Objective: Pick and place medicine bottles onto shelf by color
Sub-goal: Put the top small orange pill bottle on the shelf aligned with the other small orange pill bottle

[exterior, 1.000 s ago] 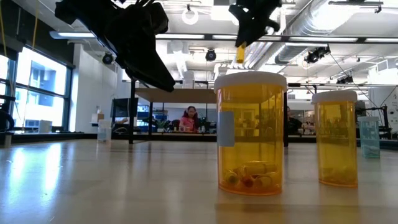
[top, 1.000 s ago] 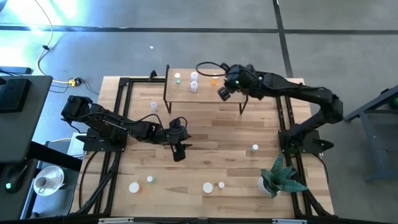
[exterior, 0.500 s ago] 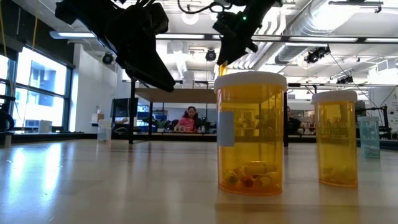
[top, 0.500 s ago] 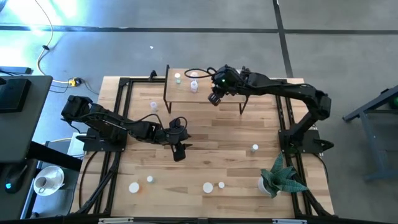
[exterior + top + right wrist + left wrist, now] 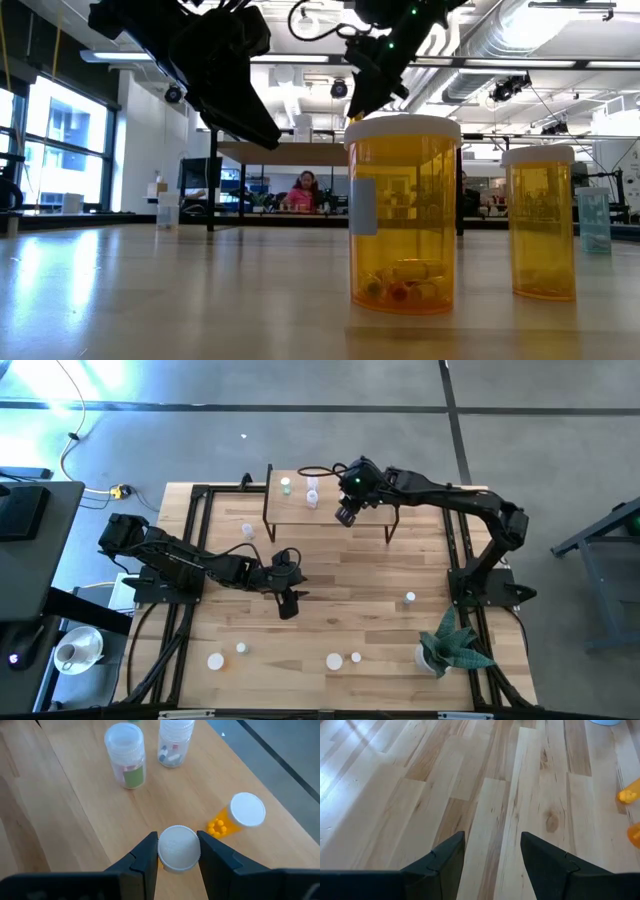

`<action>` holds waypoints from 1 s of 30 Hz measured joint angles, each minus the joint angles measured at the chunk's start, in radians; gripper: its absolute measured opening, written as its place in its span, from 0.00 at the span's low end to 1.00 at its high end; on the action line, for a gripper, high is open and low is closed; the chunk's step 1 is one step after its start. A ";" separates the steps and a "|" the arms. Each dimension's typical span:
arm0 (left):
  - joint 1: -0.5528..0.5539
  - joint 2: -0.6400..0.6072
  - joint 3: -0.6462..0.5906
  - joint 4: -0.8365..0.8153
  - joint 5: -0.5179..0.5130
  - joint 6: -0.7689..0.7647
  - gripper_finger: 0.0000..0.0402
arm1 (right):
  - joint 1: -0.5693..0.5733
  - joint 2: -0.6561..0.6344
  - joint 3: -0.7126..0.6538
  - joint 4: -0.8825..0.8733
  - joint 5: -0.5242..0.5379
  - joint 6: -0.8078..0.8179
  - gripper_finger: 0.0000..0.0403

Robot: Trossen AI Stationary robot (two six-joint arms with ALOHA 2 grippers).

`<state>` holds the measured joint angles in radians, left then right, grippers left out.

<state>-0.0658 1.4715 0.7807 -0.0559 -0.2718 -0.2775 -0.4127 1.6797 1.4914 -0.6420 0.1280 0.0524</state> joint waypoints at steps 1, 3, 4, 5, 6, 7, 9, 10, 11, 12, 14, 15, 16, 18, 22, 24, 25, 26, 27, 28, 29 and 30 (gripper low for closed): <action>0.000 0.000 0.000 0.000 0.000 0.000 0.45 | -0.003 0.004 0.000 -0.002 -0.003 -0.006 0.26; 0.000 0.000 0.000 -0.001 0.000 0.000 0.45 | -0.007 0.015 -0.001 0.001 -0.006 -0.009 0.26; 0.000 0.000 0.000 -0.002 0.000 0.000 0.45 | -0.008 0.018 0.000 0.011 -0.006 -0.010 0.26; 0.000 0.000 0.000 -0.005 0.000 0.000 0.45 | -0.008 0.018 0.000 0.011 -0.006 -0.014 0.26; 0.000 0.000 0.000 -0.006 0.000 0.000 0.45 | -0.008 0.020 0.000 0.010 -0.006 -0.019 0.26; 0.000 0.000 0.000 -0.007 0.000 0.000 0.45 | -0.008 0.022 0.000 0.015 -0.001 -0.026 0.26; 0.000 0.000 0.000 -0.008 0.000 0.000 0.45 | -0.007 0.025 0.000 0.020 0.014 -0.027 0.26; 0.000 0.000 0.000 -0.008 0.000 0.000 0.45 | -0.007 0.025 0.000 0.018 0.024 -0.028 0.26; 0.000 0.000 0.000 -0.009 0.000 0.000 0.45 | -0.007 0.025 0.000 0.017 0.028 -0.032 0.26; 0.000 0.000 0.000 -0.010 0.000 0.000 0.45 | -0.007 0.025 0.000 0.017 0.028 -0.034 0.27; 0.000 0.000 0.000 -0.009 0.000 0.000 0.45 | -0.007 0.025 0.000 0.015 0.028 -0.035 0.28; 0.000 0.000 0.000 -0.009 0.000 0.000 0.45 | -0.008 0.025 0.000 0.014 0.028 -0.035 0.28; 0.000 0.000 0.000 -0.009 0.000 0.000 0.45 | -0.008 0.025 0.000 0.012 0.028 -0.035 0.29; 0.000 0.000 0.000 -0.008 0.000 0.000 0.45 | -0.007 0.025 0.000 0.010 0.028 -0.035 0.30; 0.000 0.000 0.000 -0.008 0.000 0.000 0.45 | -0.003 0.026 0.000 -0.007 0.028 -0.061 0.33; 0.000 0.000 0.000 -0.008 0.000 0.000 0.45 | 0.002 0.027 -0.001 -0.005 0.045 -0.065 0.35; 0.000 0.000 0.000 -0.008 0.000 0.000 0.45 | 0.005 0.027 -0.001 -0.003 0.061 -0.065 0.37; 0.000 0.000 0.000 -0.008 0.000 0.000 0.45 | 0.008 0.026 -0.001 -0.002 0.075 -0.065 0.38; 0.000 0.000 0.000 -0.008 0.000 0.000 0.45 | 0.010 0.027 -0.001 -0.002 0.082 -0.066 0.39; 0.000 0.000 0.000 -0.008 0.000 0.000 0.45 | 0.010 0.026 -0.001 -0.001 0.082 -0.068 0.40; 0.000 0.000 0.000 -0.008 0.000 0.000 0.45 | 0.010 0.026 -0.001 0.001 0.082 -0.068 0.42; 0.000 0.000 0.000 -0.008 0.000 0.000 0.45 | 0.010 0.026 -0.001 0.002 0.081 -0.069 0.43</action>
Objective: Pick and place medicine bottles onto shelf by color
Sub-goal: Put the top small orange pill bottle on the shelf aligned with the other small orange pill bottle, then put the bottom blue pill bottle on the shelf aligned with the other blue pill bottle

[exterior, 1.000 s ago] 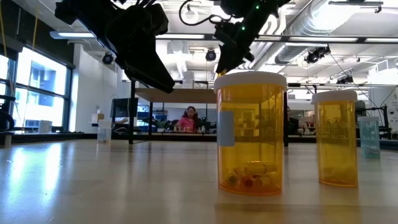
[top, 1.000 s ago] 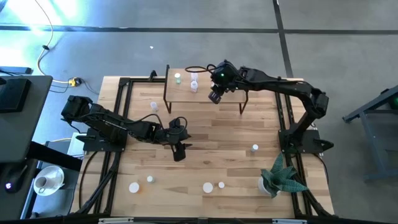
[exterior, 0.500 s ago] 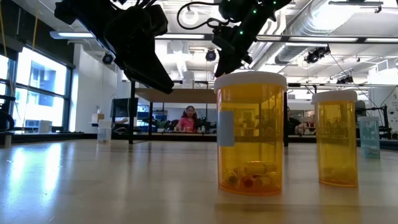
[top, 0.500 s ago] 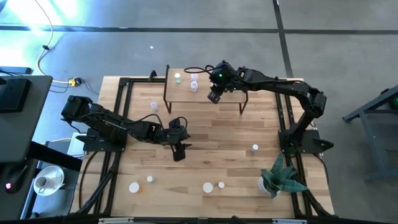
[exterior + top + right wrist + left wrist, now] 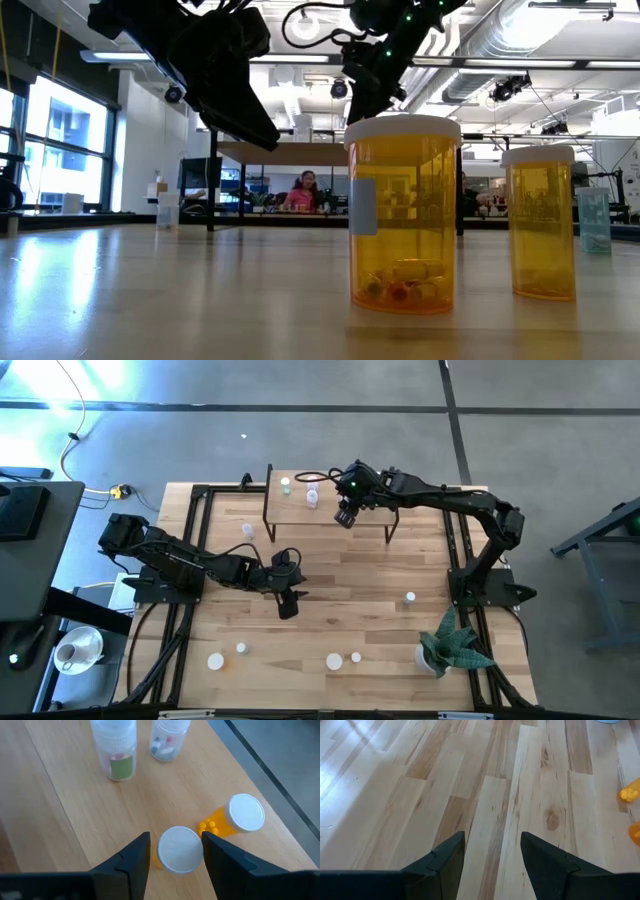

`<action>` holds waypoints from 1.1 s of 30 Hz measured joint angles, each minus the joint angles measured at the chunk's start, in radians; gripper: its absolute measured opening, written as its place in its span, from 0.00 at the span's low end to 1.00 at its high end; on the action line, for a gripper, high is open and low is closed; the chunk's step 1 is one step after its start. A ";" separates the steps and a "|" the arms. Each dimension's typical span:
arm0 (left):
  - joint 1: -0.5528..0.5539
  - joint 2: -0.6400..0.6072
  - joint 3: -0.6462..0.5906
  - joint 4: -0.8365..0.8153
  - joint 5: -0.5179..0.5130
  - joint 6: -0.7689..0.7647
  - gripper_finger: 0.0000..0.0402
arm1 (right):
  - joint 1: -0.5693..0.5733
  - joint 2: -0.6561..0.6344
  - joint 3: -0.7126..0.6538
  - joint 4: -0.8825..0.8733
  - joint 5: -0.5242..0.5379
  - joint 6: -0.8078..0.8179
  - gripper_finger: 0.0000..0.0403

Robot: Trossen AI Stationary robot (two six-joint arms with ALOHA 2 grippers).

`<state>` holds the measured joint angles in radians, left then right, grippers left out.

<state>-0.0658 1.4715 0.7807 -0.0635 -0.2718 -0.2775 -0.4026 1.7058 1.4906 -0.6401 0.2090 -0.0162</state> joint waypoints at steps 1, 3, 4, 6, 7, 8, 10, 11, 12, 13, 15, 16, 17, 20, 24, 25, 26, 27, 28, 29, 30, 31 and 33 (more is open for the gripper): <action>0.000 0.000 0.000 0.000 0.000 0.000 0.45 | 0.000 0.000 0.000 0.000 -0.001 0.000 0.43; 0.000 0.000 0.000 0.000 0.000 0.000 0.45 | 0.000 -0.005 0.000 -0.002 -0.010 0.000 0.44; 0.000 0.000 0.000 0.000 0.000 0.000 0.45 | 0.000 -0.010 0.000 0.000 -0.012 0.000 0.44; 0.000 0.000 0.000 0.000 0.000 0.000 0.45 | 0.000 -0.028 0.000 -0.001 -0.025 0.000 0.44; 0.000 0.000 0.000 0.000 0.000 0.000 0.45 | 0.001 -0.037 0.000 0.001 -0.025 0.000 0.44; 0.000 0.000 0.000 0.000 0.000 0.000 0.45 | 0.003 -0.050 0.000 0.000 -0.026 0.005 0.44; 0.000 0.000 0.000 -0.001 0.000 0.000 0.45 | 0.004 -0.079 0.000 -0.010 -0.028 0.011 0.44; 0.000 0.000 0.000 -0.004 0.000 0.000 0.45 | 0.007 -0.096 0.000 -0.022 -0.036 0.013 0.44; 0.000 0.000 0.000 -0.011 0.000 0.000 0.45 | 0.012 -0.112 0.000 -0.040 -0.049 0.017 0.44; -0.001 0.000 0.000 -0.019 0.000 0.000 0.45 | 0.019 -0.127 0.000 -0.058 -0.061 0.018 0.44; -0.001 0.000 0.000 -0.031 0.003 0.000 0.45 | 0.042 -0.151 0.000 -0.103 -0.078 0.019 0.44; -0.001 0.000 0.000 -0.031 0.003 0.000 0.45 | 0.058 -0.163 0.000 -0.126 -0.080 0.020 0.44; -0.001 0.000 0.000 -0.034 0.003 -0.001 0.45 | 0.075 -0.173 0.000 -0.151 -0.080 0.025 0.44; -0.001 0.000 0.000 -0.048 0.006 -0.013 0.45 | 0.133 -0.189 0.000 -0.214 -0.069 0.035 0.44; -0.001 0.000 0.000 -0.059 0.050 -0.036 0.45 | 0.218 -0.189 -0.002 -0.251 -0.015 0.032 0.44; -0.001 0.000 0.000 -0.062 0.066 -0.038 0.45 | 0.242 -0.191 -0.016 -0.232 -0.002 0.022 0.44; -0.003 0.000 0.000 -0.064 0.078 -0.038 0.45 | 0.262 -0.193 -0.039 -0.206 0.003 0.009 0.44; -0.006 0.000 0.000 -0.068 0.085 -0.038 0.45 | 0.280 -0.200 -0.070 -0.183 0.003 -0.005 0.44; -0.010 0.000 0.000 -0.070 0.089 -0.042 0.45 | 0.296 -0.209 -0.106 -0.166 0.005 -0.007 0.44; -0.016 0.000 0.000 -0.072 0.088 -0.046 0.45 | 0.310 -0.222 -0.140 -0.143 0.004 -0.005 0.44; -0.021 -0.001 0.000 -0.076 0.088 -0.050 0.45 | 0.322 -0.237 -0.177 -0.112 0.004 0.008 0.44; -0.026 -0.009 0.000 -0.085 0.089 -0.053 0.45 | 0.332 -0.254 -0.215 -0.086 0.007 0.024 0.44; -0.039 -0.026 0.001 -0.084 0.088 -0.061 0.45 | 0.357 -0.283 -0.291 -0.041 0.011 0.064 0.44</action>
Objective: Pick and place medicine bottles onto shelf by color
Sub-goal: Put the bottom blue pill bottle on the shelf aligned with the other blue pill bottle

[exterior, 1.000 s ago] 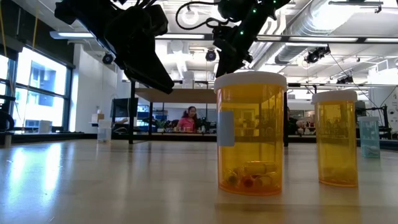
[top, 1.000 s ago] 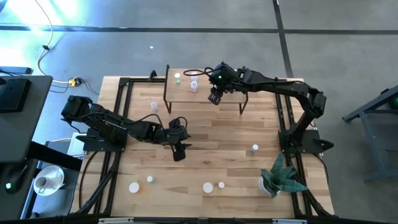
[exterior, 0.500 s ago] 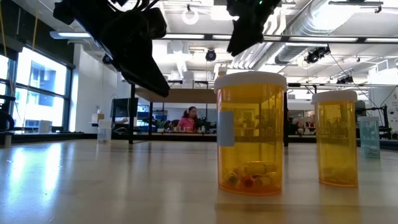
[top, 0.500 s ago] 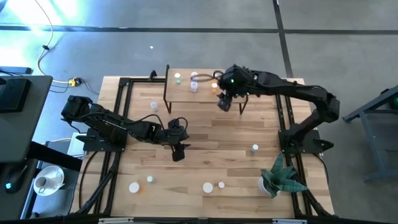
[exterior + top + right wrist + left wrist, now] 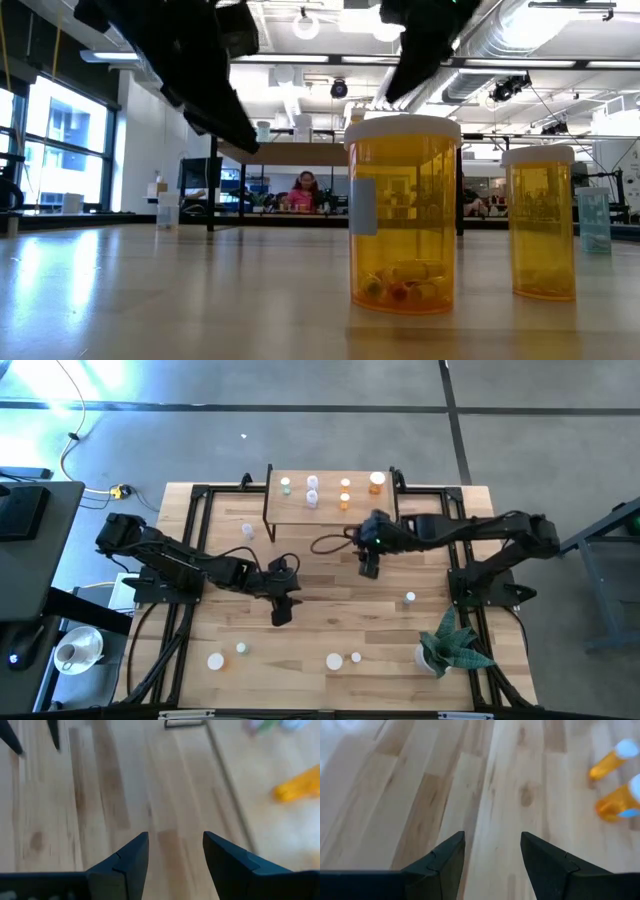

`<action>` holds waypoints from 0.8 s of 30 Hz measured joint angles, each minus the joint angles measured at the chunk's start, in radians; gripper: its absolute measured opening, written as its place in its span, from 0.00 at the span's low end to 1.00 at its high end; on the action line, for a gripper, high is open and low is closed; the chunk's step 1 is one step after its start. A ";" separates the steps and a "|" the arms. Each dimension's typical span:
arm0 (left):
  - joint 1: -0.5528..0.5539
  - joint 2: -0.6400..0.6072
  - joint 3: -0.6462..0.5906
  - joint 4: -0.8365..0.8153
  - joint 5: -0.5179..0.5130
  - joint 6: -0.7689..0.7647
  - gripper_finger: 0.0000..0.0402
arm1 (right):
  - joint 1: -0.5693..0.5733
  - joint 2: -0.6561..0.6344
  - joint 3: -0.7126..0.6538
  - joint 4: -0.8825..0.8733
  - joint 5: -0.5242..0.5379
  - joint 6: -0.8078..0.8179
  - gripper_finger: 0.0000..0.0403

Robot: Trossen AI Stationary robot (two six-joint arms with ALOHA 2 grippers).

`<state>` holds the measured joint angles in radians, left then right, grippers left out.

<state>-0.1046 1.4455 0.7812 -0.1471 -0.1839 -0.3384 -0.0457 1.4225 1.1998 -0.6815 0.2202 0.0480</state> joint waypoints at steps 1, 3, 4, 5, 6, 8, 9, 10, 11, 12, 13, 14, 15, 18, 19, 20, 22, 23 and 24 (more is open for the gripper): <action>-0.007 -0.008 0.001 -0.002 0.000 -0.002 0.45 | 0.014 -0.016 -0.034 0.027 0.002 0.017 0.44; -0.022 -0.029 -0.001 -0.011 -0.006 -0.005 0.45 | 0.042 -0.050 -0.093 0.074 0.002 0.043 0.44; -0.031 -0.043 -0.001 -0.010 -0.009 -0.011 0.45 | 0.056 -0.069 -0.119 0.103 0.004 0.056 0.44; -0.040 -0.056 -0.001 -0.008 -0.013 -0.018 0.45 | 0.070 -0.085 -0.144 0.127 0.015 0.072 0.44; -0.050 -0.068 -0.001 -0.007 -0.014 -0.025 0.45 | 0.083 -0.100 -0.167 0.146 0.031 0.086 0.44; -0.072 -0.090 -0.001 -0.014 -0.016 -0.030 0.45 | 0.112 -0.127 -0.206 0.185 0.064 0.112 0.44; -0.085 -0.099 -0.001 -0.013 -0.016 -0.030 0.45 | 0.128 -0.141 -0.224 0.208 0.079 0.123 0.44; -0.098 -0.111 -0.001 -0.017 -0.016 -0.038 0.45 | 0.145 -0.153 -0.241 0.229 0.090 0.134 0.44; -0.110 -0.124 -0.001 -0.023 -0.014 -0.048 0.45 | 0.159 -0.162 -0.257 0.248 0.103 0.137 0.44; -0.124 -0.134 -0.001 -0.025 -0.011 -0.060 0.45 | 0.175 -0.168 -0.272 0.268 0.113 0.140 0.44; -0.139 -0.145 -0.001 -0.030 -0.007 -0.071 0.45 | 0.190 -0.174 -0.287 0.287 0.123 0.143 0.44; -0.154 -0.156 -0.001 -0.049 -0.007 -0.081 0.45 | 0.202 -0.176 -0.298 0.306 0.135 0.146 0.44; -0.172 -0.166 -0.001 -0.060 -0.008 -0.093 0.45 | 0.214 -0.176 -0.306 0.323 0.149 0.154 0.44; -0.227 -0.192 -0.001 -0.107 -0.011 -0.132 0.45 | 0.248 -0.172 -0.315 0.337 0.183 0.171 0.44; -0.247 -0.198 -0.001 -0.121 -0.011 -0.150 0.45 | 0.256 -0.168 -0.315 0.346 0.189 0.172 0.44; -0.268 -0.201 -0.001 -0.133 -0.014 -0.166 0.45 | 0.263 -0.168 -0.315 0.346 0.192 0.173 0.44; -0.313 -0.204 -0.001 -0.159 -0.027 -0.200 0.45 | 0.276 -0.169 -0.315 0.356 0.196 0.181 0.44; -0.335 -0.204 -0.001 -0.168 -0.034 -0.218 0.45 | 0.281 -0.169 -0.315 0.359 0.196 0.183 0.44; -0.360 -0.204 -0.001 -0.177 -0.040 -0.236 0.45 | 0.287 -0.169 -0.315 0.360 0.196 0.182 0.44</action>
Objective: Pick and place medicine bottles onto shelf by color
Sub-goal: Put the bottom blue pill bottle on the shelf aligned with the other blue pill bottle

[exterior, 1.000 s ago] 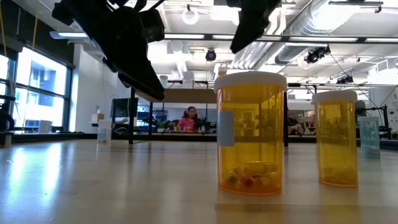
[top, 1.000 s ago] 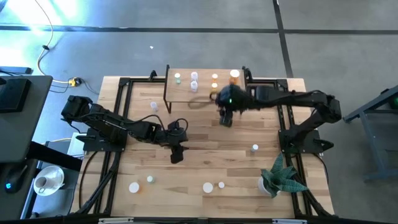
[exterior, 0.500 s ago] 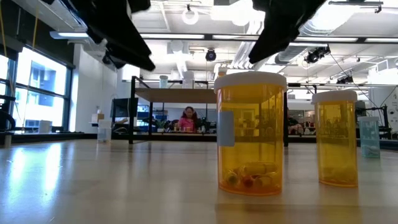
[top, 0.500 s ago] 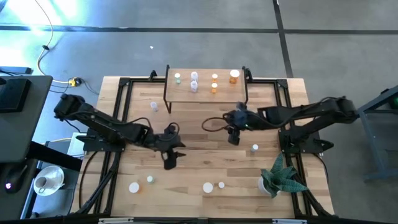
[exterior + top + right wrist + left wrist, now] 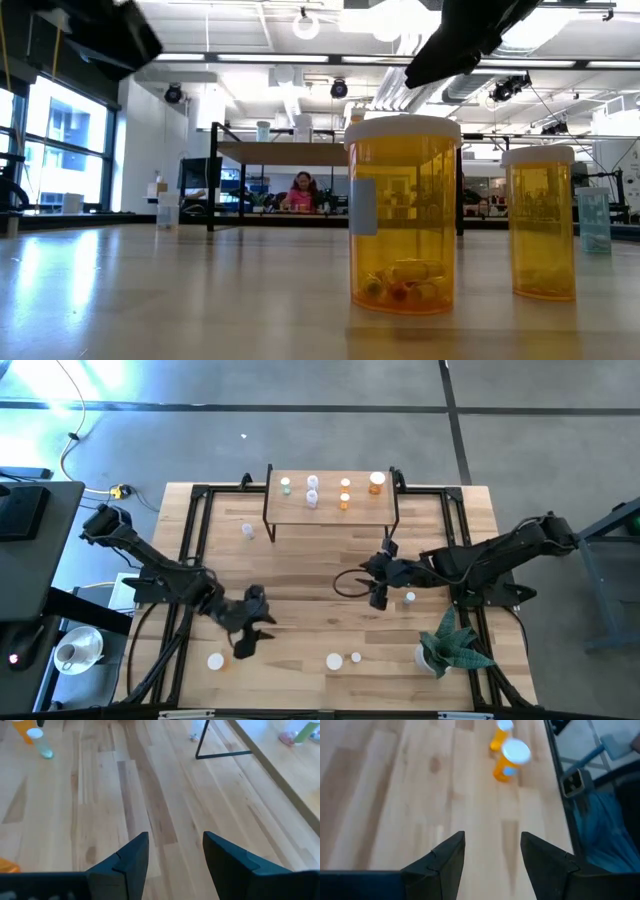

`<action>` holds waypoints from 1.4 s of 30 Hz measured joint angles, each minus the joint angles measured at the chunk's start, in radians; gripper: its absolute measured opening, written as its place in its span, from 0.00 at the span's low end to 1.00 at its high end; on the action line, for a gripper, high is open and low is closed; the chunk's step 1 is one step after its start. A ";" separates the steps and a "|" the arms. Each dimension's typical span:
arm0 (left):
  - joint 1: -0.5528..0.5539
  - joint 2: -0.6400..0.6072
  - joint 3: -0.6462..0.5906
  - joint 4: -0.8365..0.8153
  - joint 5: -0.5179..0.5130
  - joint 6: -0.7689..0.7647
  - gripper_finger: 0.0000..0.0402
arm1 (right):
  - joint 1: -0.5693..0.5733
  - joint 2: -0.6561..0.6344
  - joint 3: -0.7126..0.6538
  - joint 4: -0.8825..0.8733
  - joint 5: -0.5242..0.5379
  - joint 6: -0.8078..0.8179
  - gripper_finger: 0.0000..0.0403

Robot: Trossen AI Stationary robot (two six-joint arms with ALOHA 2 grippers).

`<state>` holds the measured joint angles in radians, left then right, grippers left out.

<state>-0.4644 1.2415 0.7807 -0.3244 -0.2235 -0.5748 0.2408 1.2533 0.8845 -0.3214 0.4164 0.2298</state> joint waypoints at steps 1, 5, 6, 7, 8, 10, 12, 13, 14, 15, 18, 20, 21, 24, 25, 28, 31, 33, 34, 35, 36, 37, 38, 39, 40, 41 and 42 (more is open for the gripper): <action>-0.024 0.000 0.000 -0.008 -0.007 -0.020 0.45 | 0.004 0.000 0.000 0.003 0.000 -0.001 0.44; -0.121 0.001 0.000 -0.028 -0.043 -0.105 0.45 | 0.015 0.000 0.000 0.006 0.001 -0.001 0.44; -0.143 0.001 0.000 -0.028 -0.051 -0.117 0.45 | 0.016 0.000 0.000 0.006 0.001 -0.001 0.44; -0.163 0.001 0.000 -0.028 -0.061 -0.127 0.45 | 0.018 0.001 0.000 0.006 0.001 -0.001 0.44; -0.185 0.001 0.000 -0.028 -0.076 -0.134 0.45 | 0.020 0.003 0.000 0.006 0.002 0.001 0.44; -0.225 0.001 0.000 -0.029 -0.104 -0.151 0.45 | 0.024 0.004 0.000 0.004 0.001 0.003 0.44; -0.266 0.002 0.000 -0.037 -0.132 -0.163 0.45 | 0.024 0.004 0.000 0.005 0.001 0.006 0.44; -0.285 0.004 0.000 -0.040 -0.143 -0.171 0.45 | 0.024 0.004 0.000 0.004 0.001 0.006 0.44; -0.301 0.007 0.000 -0.046 -0.154 -0.185 0.45 | 0.024 0.004 0.000 0.005 0.001 0.006 0.44; -0.316 0.009 0.000 -0.058 -0.166 -0.203 0.45 | 0.024 0.004 0.000 0.005 0.001 0.006 0.44; -0.358 0.015 0.000 -0.091 -0.210 -0.272 0.45 | 0.024 0.004 0.000 0.005 0.001 0.006 0.44; -0.381 0.020 0.000 -0.129 -0.250 -0.319 0.45 | 0.024 0.004 0.000 0.004 0.001 0.006 0.44; -0.389 0.023 0.000 -0.149 -0.269 -0.342 0.45 | 0.024 0.004 0.000 0.004 0.001 0.006 0.44; -0.409 0.027 0.000 -0.200 -0.335 -0.414 0.45 | 0.024 0.004 0.000 0.004 0.001 0.006 0.44; -0.411 0.027 0.000 -0.210 -0.355 -0.436 0.45 | 0.024 0.004 0.000 0.004 0.001 0.007 0.44; -0.406 0.027 0.000 -0.204 -0.394 -0.462 0.45 | 0.024 0.004 0.000 0.004 0.001 0.019 0.44; -0.392 0.027 0.000 -0.198 -0.395 -0.449 0.45 | 0.024 0.004 0.000 0.004 0.001 0.021 0.44; -0.378 0.027 0.000 -0.197 -0.395 -0.446 0.45 | 0.024 0.004 0.000 0.004 0.001 0.023 0.44; -0.370 0.027 0.000 -0.197 -0.392 -0.444 0.45 | 0.024 0.004 0.000 0.004 0.001 0.025 0.44; -0.361 0.027 0.000 -0.197 -0.384 -0.444 0.45 | 0.024 0.004 0.000 0.004 0.000 0.029 0.44; -0.354 0.027 0.000 -0.197 -0.374 -0.444 0.45 | 0.024 0.004 0.000 0.004 0.001 0.032 0.44; -0.347 0.028 0.000 -0.197 -0.367 -0.444 0.45 | 0.024 0.004 0.000 0.004 0.000 0.032 0.44; -0.342 0.028 0.000 -0.197 -0.361 -0.444 0.45 | 0.024 0.004 0.000 0.004 0.001 0.032 0.44; -0.338 0.028 0.000 -0.197 -0.354 -0.444 0.45 | 0.024 0.004 0.000 0.004 0.001 0.032 0.44; -0.336 0.028 0.000 -0.198 -0.346 -0.442 0.45 | 0.024 0.004 0.000 0.004 0.000 0.032 0.44; -0.334 0.028 0.000 -0.199 -0.335 -0.433 0.45 | 0.024 0.004 0.000 0.004 0.000 0.032 0.44; -0.333 0.028 0.000 -0.199 -0.324 -0.421 0.45 | 0.024 0.004 0.000 0.004 0.000 0.032 0.44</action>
<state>-0.7979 1.2694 0.7807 -0.5237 -0.5474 -0.9957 0.2646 1.2575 0.8845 -0.3174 0.4168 0.2619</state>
